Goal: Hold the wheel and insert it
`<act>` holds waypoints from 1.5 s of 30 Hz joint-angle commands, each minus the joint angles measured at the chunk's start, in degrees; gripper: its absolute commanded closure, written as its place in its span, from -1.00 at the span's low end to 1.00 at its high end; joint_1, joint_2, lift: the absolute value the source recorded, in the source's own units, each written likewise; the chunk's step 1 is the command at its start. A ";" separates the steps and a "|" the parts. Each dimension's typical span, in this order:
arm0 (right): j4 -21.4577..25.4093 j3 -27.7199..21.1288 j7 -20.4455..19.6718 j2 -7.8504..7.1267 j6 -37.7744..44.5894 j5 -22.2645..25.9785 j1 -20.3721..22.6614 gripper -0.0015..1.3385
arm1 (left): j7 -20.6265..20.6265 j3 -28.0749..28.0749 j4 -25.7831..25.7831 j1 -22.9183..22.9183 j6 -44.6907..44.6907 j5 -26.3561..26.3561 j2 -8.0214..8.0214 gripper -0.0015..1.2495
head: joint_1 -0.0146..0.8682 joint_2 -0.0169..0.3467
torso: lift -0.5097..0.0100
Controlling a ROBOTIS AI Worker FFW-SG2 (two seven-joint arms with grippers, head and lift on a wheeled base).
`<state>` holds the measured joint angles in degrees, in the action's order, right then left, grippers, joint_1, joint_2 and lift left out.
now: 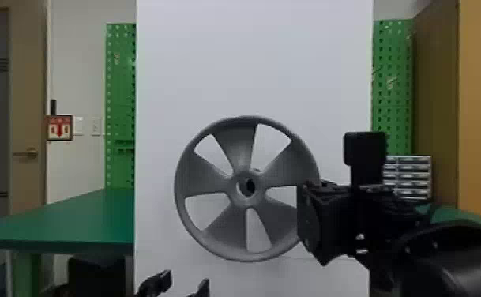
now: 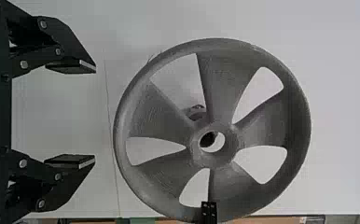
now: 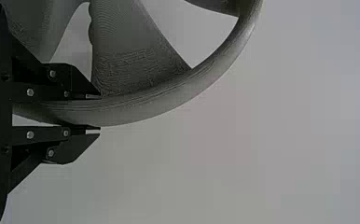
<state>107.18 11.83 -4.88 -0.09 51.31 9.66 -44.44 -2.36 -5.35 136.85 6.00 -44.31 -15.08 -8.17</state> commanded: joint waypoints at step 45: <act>-10.06 -1.19 1.90 0.14 -5.61 -1.05 -3.46 0.74 | 0.07 -0.19 0.00 0.06 0.01 0.22 0.00 -0.11 | -0.96 -0.29 | -0.88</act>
<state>97.75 10.71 -2.99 -0.09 46.07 8.72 -47.79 -2.29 -5.54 136.84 6.06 -44.30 -14.85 -8.17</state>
